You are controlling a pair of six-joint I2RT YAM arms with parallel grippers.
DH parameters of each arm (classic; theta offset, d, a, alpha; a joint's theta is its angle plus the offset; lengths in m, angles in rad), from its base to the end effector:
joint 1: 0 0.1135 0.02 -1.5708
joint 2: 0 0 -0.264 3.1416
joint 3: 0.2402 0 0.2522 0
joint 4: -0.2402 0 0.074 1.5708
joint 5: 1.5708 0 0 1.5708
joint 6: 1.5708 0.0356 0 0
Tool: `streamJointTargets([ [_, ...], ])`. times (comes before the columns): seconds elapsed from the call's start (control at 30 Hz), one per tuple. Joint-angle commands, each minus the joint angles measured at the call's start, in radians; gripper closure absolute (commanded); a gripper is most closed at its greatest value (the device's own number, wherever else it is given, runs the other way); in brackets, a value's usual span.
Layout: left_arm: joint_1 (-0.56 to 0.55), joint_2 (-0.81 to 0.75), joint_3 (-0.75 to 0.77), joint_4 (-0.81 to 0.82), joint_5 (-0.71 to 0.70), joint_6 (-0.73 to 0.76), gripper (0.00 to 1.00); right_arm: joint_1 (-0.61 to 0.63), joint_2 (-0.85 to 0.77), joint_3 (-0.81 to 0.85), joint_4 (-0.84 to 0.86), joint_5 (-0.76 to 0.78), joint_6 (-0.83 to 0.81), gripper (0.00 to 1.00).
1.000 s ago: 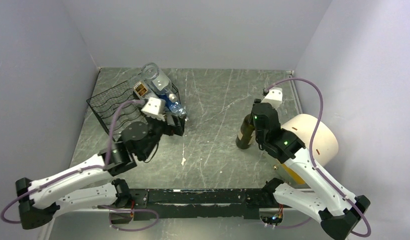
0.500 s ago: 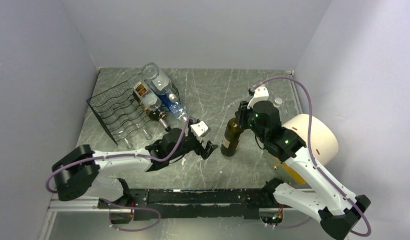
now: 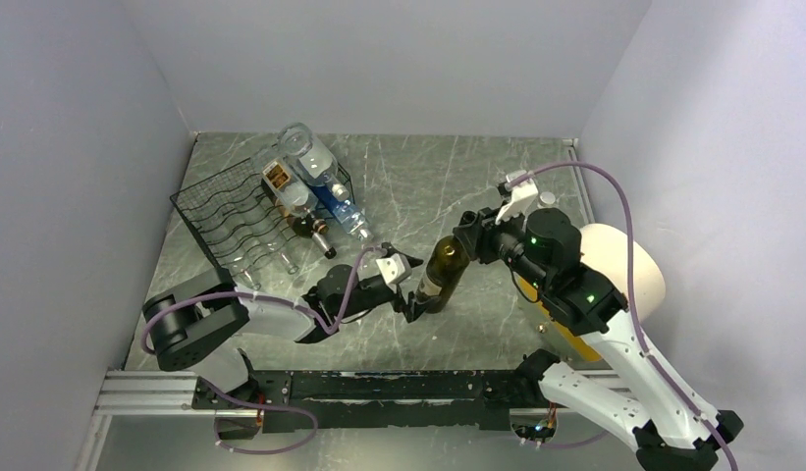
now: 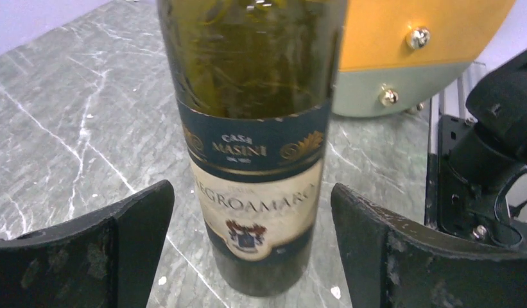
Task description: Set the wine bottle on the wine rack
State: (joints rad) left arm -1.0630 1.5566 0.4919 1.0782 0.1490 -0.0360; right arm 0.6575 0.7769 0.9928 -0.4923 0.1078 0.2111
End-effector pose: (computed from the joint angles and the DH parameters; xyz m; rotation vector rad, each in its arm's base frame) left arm 0.1396 -0.2618 0.1938 0.9128 1.3662 -0.9716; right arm 0.1317 0.0968 0.3798 -0.3403 1.8448 0.5043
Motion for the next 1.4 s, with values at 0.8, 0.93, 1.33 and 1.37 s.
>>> streamJointTargets([
  [0.8,0.016,-0.184,0.016,-0.013,0.354,-0.035,0.19,-0.003,-0.124,0.119,0.156,-0.625,-0.083,1.00],
  [0.93,0.017,-0.202,0.016,-0.034,0.347,-0.017,0.44,-0.003,-0.122,0.125,0.149,-0.643,-0.087,1.00],
  [1.33,0.018,-0.348,0.066,-0.332,0.209,0.350,0.93,-0.003,-0.184,0.145,0.084,-0.456,-0.098,0.15],
  [1.37,0.018,-0.358,0.071,-0.358,0.180,0.411,0.93,-0.003,-0.184,0.152,0.070,-0.443,-0.100,0.15],
])
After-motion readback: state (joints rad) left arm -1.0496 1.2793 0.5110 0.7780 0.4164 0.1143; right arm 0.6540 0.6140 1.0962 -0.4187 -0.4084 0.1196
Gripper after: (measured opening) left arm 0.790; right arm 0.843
